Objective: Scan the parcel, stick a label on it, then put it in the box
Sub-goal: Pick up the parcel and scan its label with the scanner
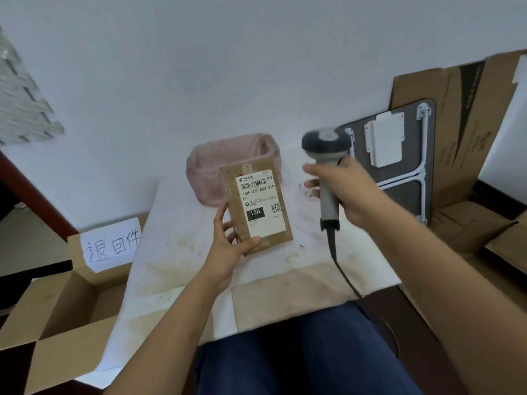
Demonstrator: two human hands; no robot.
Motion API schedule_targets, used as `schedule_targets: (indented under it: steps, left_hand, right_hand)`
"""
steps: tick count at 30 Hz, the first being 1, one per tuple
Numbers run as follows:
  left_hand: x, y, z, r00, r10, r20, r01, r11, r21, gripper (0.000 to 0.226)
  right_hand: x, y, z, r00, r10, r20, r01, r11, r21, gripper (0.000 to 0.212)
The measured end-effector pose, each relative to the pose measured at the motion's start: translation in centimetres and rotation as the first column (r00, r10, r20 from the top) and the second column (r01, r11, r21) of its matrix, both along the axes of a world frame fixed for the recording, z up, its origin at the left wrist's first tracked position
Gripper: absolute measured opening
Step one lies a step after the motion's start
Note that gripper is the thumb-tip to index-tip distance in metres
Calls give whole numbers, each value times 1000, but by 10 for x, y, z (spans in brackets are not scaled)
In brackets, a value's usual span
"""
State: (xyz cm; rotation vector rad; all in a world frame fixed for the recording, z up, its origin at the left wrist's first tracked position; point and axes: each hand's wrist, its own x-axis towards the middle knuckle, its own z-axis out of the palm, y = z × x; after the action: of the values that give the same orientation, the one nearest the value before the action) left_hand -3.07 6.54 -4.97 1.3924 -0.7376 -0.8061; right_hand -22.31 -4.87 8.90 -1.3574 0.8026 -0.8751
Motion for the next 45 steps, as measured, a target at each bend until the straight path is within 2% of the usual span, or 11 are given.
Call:
schedule_targets:
  steps: [3,5,6,8,10,11,16,19,28,32,45]
  left_hand:
    - [0,-8,-9,998,-13,61,15,1000,-21,106]
    - [-1,-11,-16,996,-22,85,23,1000,-14,107]
    - [-1,-12,-18,996,-23,87,23,1000,-6,108]
    - [-1,-13,-22,997,-13,82,13,1000,3,109]
    - [1,-14,-23,997,-1,77,1,1000,9,111]
    - [2,-15,-23,997,2,75,-3,1000,9,113]
    - [0,-26,-19,990,108,95,-112,993,39,119]
    - [-2,-34,-19,973,162,165,-178,980,86,119]
    - [-2,-37,-29,957,109,269,-135,988,78,114]
    - [-3,-34,-29,958,95,270,-118,991,68,114]
    - [0,-35,-29,969,75,237,-94,993,70,110]
  right_hand:
    - [-8,6,33,993,-120,21,121,969,-215,15]
    - [-6,13,32,993,-120,15,119,955,-273,8]
    - [-4,16,24,997,-76,-9,72,967,-243,8]
    - [3,20,0,998,54,-25,-56,997,-46,12]
    - [8,26,-26,988,151,-12,-147,978,147,17]
    - [10,28,-38,985,167,-37,-158,972,173,18]
    - [13,37,-63,969,174,-178,-161,983,85,15]
    - [14,34,-63,956,144,-255,-143,989,25,16]
    - [10,35,-72,972,86,-218,-88,996,2,15]
    - [12,38,-71,978,98,-181,-99,995,7,25]
    - [14,40,-67,987,94,-130,-90,995,36,16]
